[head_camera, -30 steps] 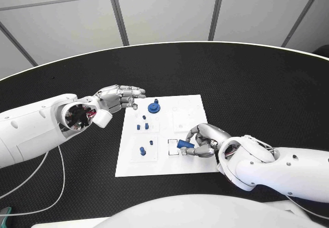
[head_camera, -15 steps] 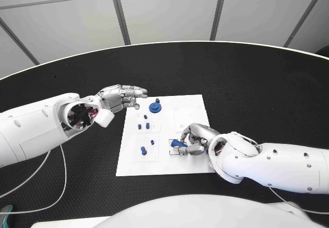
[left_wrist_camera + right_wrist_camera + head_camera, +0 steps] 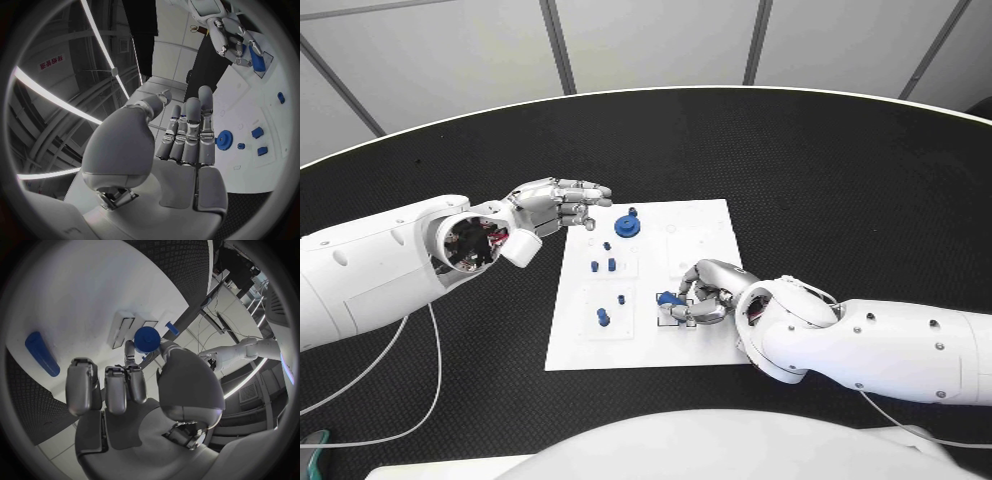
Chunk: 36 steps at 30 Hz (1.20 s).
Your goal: Assemble the parts on the task board
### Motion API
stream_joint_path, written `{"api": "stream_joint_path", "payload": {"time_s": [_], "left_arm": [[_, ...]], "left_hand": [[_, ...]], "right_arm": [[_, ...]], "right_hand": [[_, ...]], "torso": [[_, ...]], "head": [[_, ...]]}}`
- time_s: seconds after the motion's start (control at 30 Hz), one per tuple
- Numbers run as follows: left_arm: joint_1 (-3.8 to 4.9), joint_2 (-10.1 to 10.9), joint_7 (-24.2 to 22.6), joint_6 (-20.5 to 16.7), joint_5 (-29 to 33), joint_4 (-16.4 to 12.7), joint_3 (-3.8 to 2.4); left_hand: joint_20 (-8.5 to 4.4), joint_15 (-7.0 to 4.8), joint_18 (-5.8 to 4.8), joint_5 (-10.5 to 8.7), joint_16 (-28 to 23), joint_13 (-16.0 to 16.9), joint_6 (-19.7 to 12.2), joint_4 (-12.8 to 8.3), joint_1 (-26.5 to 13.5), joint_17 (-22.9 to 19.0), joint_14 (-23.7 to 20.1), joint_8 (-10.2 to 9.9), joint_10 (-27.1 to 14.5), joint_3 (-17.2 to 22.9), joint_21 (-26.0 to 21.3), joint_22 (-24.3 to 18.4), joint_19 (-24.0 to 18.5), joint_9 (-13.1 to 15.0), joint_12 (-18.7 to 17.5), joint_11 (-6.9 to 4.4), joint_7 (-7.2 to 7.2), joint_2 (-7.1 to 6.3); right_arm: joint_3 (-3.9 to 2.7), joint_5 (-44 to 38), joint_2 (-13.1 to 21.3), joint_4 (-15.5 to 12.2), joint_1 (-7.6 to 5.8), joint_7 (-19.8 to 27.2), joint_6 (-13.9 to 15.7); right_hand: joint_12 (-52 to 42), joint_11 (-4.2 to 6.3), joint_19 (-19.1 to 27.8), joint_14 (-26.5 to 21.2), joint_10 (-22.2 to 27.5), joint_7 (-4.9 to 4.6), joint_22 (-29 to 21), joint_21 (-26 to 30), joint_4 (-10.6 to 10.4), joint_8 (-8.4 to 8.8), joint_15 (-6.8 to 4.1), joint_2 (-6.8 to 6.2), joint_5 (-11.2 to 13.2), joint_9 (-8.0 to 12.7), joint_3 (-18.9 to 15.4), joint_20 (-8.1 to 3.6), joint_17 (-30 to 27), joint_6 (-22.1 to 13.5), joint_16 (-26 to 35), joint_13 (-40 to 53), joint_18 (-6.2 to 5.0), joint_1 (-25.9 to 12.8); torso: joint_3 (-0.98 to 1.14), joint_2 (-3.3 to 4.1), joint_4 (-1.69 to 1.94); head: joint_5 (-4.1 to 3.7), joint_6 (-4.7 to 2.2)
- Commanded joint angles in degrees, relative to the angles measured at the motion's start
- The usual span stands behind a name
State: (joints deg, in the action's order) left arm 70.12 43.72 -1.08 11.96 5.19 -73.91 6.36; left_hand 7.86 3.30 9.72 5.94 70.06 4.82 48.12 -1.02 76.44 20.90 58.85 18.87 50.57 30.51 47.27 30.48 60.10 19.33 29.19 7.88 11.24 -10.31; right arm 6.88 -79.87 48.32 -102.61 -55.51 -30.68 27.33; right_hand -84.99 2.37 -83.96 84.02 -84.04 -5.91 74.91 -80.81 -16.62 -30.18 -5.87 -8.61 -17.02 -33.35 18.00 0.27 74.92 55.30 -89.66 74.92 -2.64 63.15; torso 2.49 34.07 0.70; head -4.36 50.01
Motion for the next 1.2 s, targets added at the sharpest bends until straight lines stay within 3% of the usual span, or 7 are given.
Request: {"api": "stream_joint_path", "payload": {"time_s": [0.03, 0.2, 0.37, 0.4, 0.43, 0.63, 1.2], "left_arm": [[0.00, 0.0, 0.0, -0.1, 0.0, 0.0, 0.00], [0.00, 0.1, 0.1, -0.1, 0.0, -0.1, 0.00], [0.01, 0.1, 0.2, 0.0, 0.0, -0.1, 0.00], [0.01, 0.2, 0.2, 0.0, 0.0, -0.1, 0.00], [0.01, 0.2, 0.2, 0.0, 0.0, -0.1, 0.00], [0.01, 0.2, 0.3, 0.0, 0.0, -0.1, 0.00], [0.01, 0.3, 0.5, 0.1, 0.0, -0.2, 0.00]], "left_hand": [[0.20, -0.08, 0.85, 0.35, 0.2, 0.1, -0.4, 0.2, -0.1, -0.1, -0.3, 0.0, -0.5, -0.1, -0.1, -0.1, -0.2, 0.1, 0.3, -0.10, 0.18, 0.34], [0.20, -0.08, 0.85, 0.35, 0.2, 0.1, -0.4, 0.2, -0.1, -0.1, -0.3, 0.0, -0.5, -0.1, -0.1, -0.1, -0.2, 0.1, 0.3, -0.10, 0.18, 0.34], [0.21, -0.06, 0.85, 0.35, 0.2, 0.1, -0.4, 0.2, -0.1, -0.1, -0.4, 0.0, -0.5, -0.2, -0.2, -0.1, -0.2, 0.1, 0.4, -0.09, 0.18, 0.36], [0.21, -0.06, 0.85, 0.35, 0.2, 0.1, -0.4, 0.2, -0.1, -0.1, -0.4, 0.0, -0.5, -0.2, -0.2, -0.1, -0.2, 0.1, 0.4, -0.09, 0.18, 0.36], [0.21, -0.06, 0.85, 0.35, 0.2, 0.1, -0.4, 0.2, -0.1, -0.1, -0.4, 0.0, -0.5, -0.2, -0.2, -0.1, -0.2, 0.1, 0.4, -0.09, 0.18, 0.36], [0.21, -0.06, 0.85, 0.35, 0.2, 0.1, -0.4, 0.2, -0.1, -0.1, -0.4, 0.0, -0.5, -0.2, -0.2, -0.1, -0.2, 0.1, 0.4, -0.09, 0.18, 0.36], [0.22, -0.06, 0.85, 0.36, 0.2, 0.1, -0.4, 0.2, -0.1, -0.1, -0.4, 0.0, -0.6, -0.2, -0.2, -0.2, -0.2, 0.1, 0.4, -0.09, 0.17, 0.33]], "right_arm": [[-0.01, 0.0, 0.0, 0.0, 0.00, 0.0, -0.2], [-0.02, 0.0, -0.1, 0.1, 0.00, -0.2, -0.4], [-0.03, 0.0, -0.1, 0.2, 0.00, -0.7, -0.3], [-0.04, 0.0, -0.1, 0.2, 0.00, -0.8, -0.2], [-0.04, 0.0, -0.1, 0.2, 0.00, -0.8, -0.1], [-0.05, 0.0, 0.0, 0.0, 0.00, -0.9, 0.1], [-0.07, 0.0, 0.5, -1.0, 0.00, -0.3, 0.8]], "right_hand": [[-0.4, 0.34, -4.7, 6.0, -3.7, 4.56, 10.9, -0.5, -0.1, -0.57, -0.37, -0.12, 0.6, -2.1, 0.3, -0.54, 15.1, 4.6, -0.3, 11.3, 0.80, -1.1], [-0.4, 0.40, -4.7, 6.0, -3.8, 4.63, 11.1, -0.7, -0.1, -1.15, -0.41, -0.36, 2.6, -2.5, -0.2, -0.61, 15.1, 4.5, -0.3, 11.4, 0.86, -3.4], [-0.4, 0.50, -4.7, 6.0, -3.8, 4.76, 11.3, -1.0, -0.1, -1.77, -0.50, -0.20, 6.2, -2.8, -1.1, -0.66, 15.1, 4.4, -0.3, 11.5, 0.91, -5.8], [-0.3, 0.49, -4.7, 6.0, -3.8, 4.75, 11.4, -1.1, -0.2, -1.87, -0.49, -0.27, 6.1, -2.9, -1.6, -0.66, 15.1, 4.4, -0.3, 11.4, 0.93, -6.7], [-0.4, 0.55, -4.8, 6.0, -3.9, 4.82, 11.5, -1.3, -0.1, -2.14, -0.53, -0.43, 4.4, -3.0, -2.7, -0.70, 15.1, 4.4, -0.3, 11.6, 0.98, -8.3], [-0.4, 0.63, -4.8, 6.0, -3.9, 4.92, 11.7, -1.6, -0.2, -2.65, -0.61, -0.06, 5.1, -3.2, -5.0, -0.78, 15.1, 4.3, -0.3, 11.6, 1.03, -11.3], [-0.4, 0.64, -4.8, 6.0, -3.9, 4.93, 11.7, -1.6, -0.1, -2.76, -0.62, 0.13, 5.1, -3.3, -5.4, -0.79, 15.1, 4.2, -0.3, 11.6, 1.03, -11.3]], "torso": [[0.01, 0.02, 0.02], [0.02, 0.02, 0.02], [0.01, 0.00, -0.02], [0.01, 0.01, -0.02], [0.02, 0.01, -0.03], [0.00, 0.05, 0.01], [0.06, 0.01, -0.03]], "head": [[0.01, -0.01], [0.08, -0.01], [0.02, -0.01], [0.05, -0.01], [0.08, -0.01], [-0.01, -0.01], [-0.04, -0.01]]}}
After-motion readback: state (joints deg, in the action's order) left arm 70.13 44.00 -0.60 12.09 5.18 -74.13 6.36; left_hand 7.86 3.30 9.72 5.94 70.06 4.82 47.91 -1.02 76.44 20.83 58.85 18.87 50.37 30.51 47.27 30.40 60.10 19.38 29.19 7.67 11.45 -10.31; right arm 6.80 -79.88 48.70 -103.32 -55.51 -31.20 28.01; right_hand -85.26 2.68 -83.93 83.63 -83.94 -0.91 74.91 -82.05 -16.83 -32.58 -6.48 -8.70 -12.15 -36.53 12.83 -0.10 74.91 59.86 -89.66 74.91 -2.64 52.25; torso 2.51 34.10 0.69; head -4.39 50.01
